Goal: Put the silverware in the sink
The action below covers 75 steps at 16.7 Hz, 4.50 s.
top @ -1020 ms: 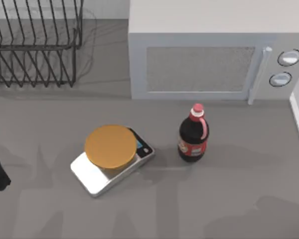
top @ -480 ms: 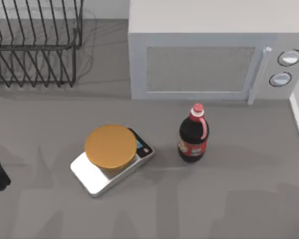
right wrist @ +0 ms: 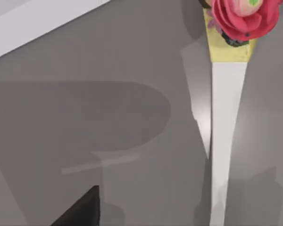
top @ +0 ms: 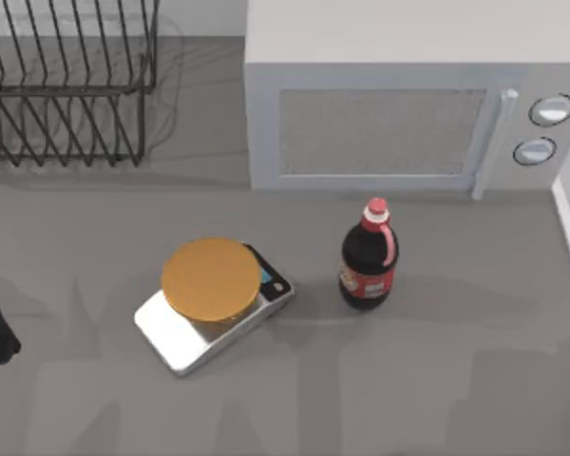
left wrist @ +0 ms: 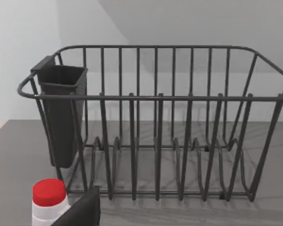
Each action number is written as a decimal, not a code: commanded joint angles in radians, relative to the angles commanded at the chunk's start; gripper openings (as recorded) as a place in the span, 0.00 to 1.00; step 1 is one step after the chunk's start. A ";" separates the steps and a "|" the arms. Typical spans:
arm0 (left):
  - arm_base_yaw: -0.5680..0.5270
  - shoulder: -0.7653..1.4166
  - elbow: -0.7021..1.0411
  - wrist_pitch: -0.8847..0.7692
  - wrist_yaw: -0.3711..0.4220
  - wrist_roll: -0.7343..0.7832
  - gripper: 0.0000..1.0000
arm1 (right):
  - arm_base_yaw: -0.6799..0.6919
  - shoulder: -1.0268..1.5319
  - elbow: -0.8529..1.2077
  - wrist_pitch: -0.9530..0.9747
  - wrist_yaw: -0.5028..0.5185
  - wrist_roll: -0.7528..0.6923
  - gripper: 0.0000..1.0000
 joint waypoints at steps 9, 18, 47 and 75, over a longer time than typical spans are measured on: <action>0.000 0.000 0.000 0.000 0.000 0.000 1.00 | 0.002 0.148 -0.162 0.311 0.000 0.004 1.00; 0.000 0.000 0.000 0.000 0.000 0.000 1.00 | 0.002 0.148 -0.162 0.311 0.000 0.004 0.47; 0.000 0.000 0.000 0.000 0.000 0.000 1.00 | -0.001 -0.100 0.163 -0.229 0.011 -0.003 0.00; 0.000 0.000 0.000 0.000 0.000 0.000 1.00 | 0.071 1.252 2.065 -0.797 0.017 0.089 0.00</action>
